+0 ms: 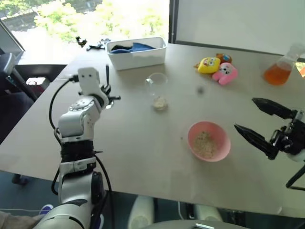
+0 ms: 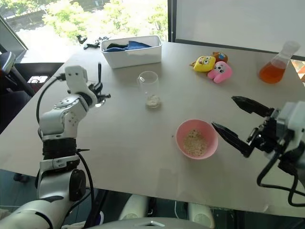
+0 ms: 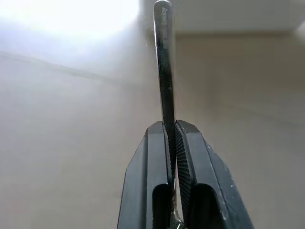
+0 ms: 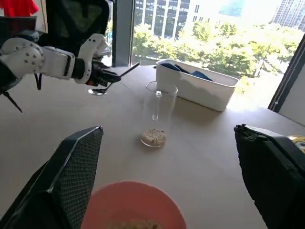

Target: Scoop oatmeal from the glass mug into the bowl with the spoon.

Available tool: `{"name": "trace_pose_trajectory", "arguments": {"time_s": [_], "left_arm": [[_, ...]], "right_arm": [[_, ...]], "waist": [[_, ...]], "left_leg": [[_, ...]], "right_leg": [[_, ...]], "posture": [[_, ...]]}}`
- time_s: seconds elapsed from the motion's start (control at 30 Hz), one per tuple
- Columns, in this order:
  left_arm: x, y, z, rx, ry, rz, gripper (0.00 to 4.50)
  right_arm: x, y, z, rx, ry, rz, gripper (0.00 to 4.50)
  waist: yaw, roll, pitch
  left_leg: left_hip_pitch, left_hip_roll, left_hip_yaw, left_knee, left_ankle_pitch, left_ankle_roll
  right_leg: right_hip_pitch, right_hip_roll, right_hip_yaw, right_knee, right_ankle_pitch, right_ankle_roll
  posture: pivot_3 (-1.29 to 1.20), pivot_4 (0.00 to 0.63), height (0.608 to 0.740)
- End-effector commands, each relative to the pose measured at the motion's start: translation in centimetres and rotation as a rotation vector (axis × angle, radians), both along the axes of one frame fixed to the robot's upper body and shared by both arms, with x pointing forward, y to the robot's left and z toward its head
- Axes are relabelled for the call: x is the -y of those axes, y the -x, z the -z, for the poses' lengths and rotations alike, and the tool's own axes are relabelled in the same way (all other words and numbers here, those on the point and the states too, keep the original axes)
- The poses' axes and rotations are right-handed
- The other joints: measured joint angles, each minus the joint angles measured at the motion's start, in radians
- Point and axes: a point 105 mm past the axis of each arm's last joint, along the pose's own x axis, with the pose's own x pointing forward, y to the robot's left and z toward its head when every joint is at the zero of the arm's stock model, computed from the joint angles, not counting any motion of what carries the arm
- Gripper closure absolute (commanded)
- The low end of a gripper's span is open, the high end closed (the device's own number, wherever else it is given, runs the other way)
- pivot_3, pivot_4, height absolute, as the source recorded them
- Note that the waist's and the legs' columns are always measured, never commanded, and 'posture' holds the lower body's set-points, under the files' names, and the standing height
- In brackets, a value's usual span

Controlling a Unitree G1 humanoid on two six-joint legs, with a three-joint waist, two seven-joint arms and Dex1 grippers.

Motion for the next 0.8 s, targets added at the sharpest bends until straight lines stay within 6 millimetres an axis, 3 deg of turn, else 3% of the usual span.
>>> {"name": "trace_pose_trajectory", "arguments": {"time_s": [0.03, 0.17, 0.3, 0.33, 0.47, 0.8], "left_arm": [[2.3, 2.4, -6.4, 0.325, -0.095, 0.161, 4.39], [7.2, 5.3, -9.3, 0.535, -0.254, 0.413, 4.39], [11.4, 7.7, -9.6, 0.622, -0.389, 0.651, 4.39], [12.0, 8.0, -9.4, 0.626, -0.400, 0.692, 4.46], [13.0, 8.5, -8.7, 0.620, -0.408, 0.784, 4.50], [14.4, 9.1, -6.8, 0.581, -0.440, 0.919, 4.50]], "right_arm": [[-1.7, -1.2, -1.4, -0.004, 0.022, 0.064, 0.00], [-4.1, -5.1, -3.6, -0.021, -0.014, 0.123, 0.00], [-6.8, -7.8, -6.3, -0.103, -0.135, 0.095, 0.00], [-7.4, -8.1, -6.9, -0.122, -0.161, 0.083, 0.25], [-8.6, -8.5, -8.0, -0.181, -0.213, 0.045, 1.74], [-10.4, -8.0, -9.1, -0.256, -0.300, -0.056, 1.84]], "waist": [[0.001, 0.000, 0.000], [-0.002, 0.001, 0.000], [0.000, 0.001, 0.001], [0.000, 0.001, 0.001], [0.000, 0.002, 0.001], [-0.005, 0.002, 0.002]], "left_leg": [[0.000, 0.000, 0.000, 0.000, 0.000, 0.000], [-0.001, -0.001, 0.001, 0.000, 0.000, 0.000], [-0.004, -0.002, 0.001, 0.000, 0.000, 0.001], [-0.006, -0.002, 0.002, 0.000, 0.000, 0.001], [-0.020, -0.002, 0.001, 0.002, 0.000, 0.001], [-0.028, -0.001, 0.001, 0.003, 0.000, 0.001]], "right_leg": [[0.000, -0.001, 0.000, 0.000, 0.000, 0.000], [-0.001, -0.002, 0.000, -0.001, 0.000, 0.000], [-0.004, 0.000, 0.000, 0.000, 0.000, 0.000], [-0.006, 0.000, 0.000, 0.001, 0.000, 0.000], [-0.019, 0.000, -0.003, 0.003, 0.000, 0.000], [-0.025, 0.001, -0.005, 0.002, 0.000, 0.001]], "posture": [[0.00, 0.150, 0.740], [0.00, 0.150, 0.740], [0.00, 0.150, 0.740], [0.00, 0.150, 0.740], [0.00, 0.150, 0.740], [0.00, 0.150, 0.740]]}}
